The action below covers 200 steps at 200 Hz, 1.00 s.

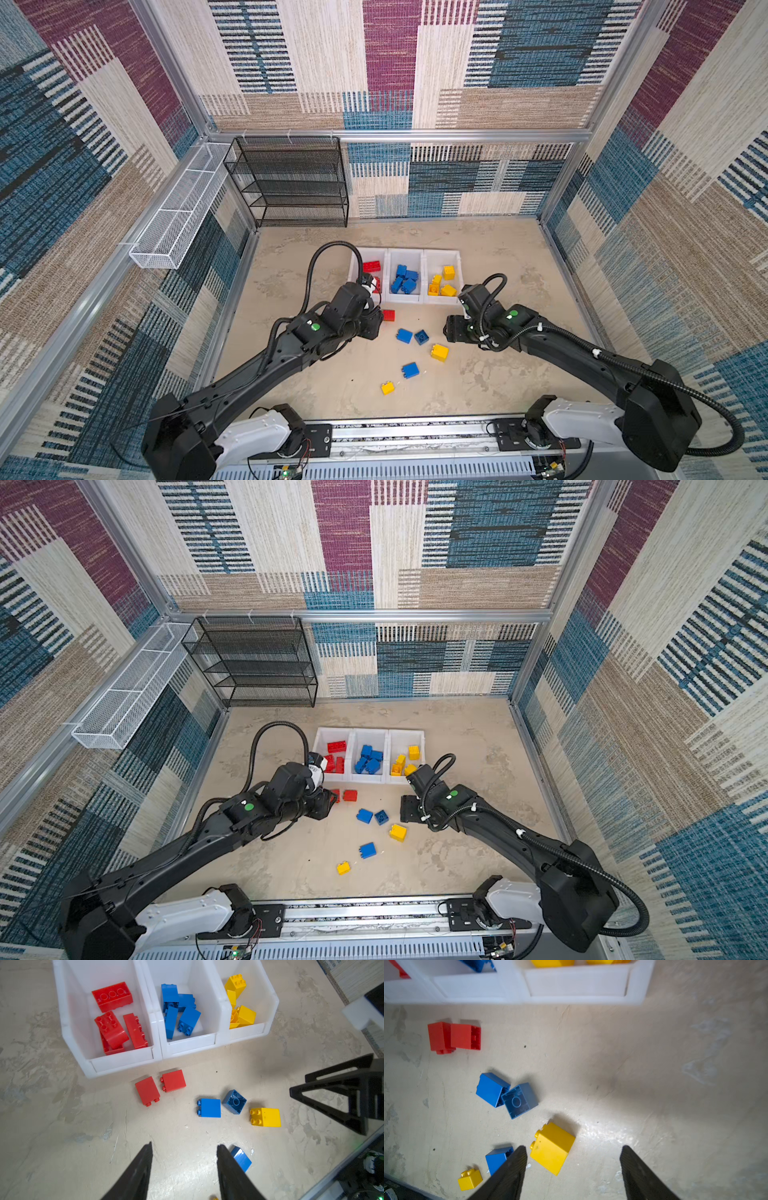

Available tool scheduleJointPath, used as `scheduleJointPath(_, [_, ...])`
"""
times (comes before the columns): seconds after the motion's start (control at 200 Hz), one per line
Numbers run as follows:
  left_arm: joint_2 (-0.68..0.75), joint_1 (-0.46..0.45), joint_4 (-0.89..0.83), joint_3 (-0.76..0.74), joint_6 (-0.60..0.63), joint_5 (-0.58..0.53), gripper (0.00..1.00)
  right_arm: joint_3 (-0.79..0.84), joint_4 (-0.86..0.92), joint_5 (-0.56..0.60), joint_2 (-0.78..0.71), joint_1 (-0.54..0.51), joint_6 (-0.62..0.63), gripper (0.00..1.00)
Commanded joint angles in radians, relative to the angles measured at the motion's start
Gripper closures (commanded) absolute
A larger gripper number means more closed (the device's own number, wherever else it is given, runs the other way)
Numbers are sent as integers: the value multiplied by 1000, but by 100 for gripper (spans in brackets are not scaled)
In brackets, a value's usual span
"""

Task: Sort the legos into containers by color
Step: 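Withdraw the left gripper while the right gripper grasps a yellow brick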

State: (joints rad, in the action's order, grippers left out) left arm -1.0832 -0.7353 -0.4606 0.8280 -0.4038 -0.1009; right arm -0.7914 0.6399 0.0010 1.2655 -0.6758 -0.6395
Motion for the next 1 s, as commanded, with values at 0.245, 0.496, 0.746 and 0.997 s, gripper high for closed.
scheduleJointPath(0.245, [162, 0, -25, -166, -131, 15, 47, -35, -20, 51, 133, -132, -173, 24])
scheduleJointPath(0.496, [216, 0, -27, -226, -163, 37, 47, -13, -40, 47, 167, -140, -203, 25])
scheduleJointPath(0.746, [209, -3, -27, -224, -174, 56, 47, -17, -81, 42, 217, -143, -198, 30])
scheduleJointPath(0.997, [206, -3, -27, -231, -190, 50, 47, -12, -98, 35, 238, -144, -190, 44])
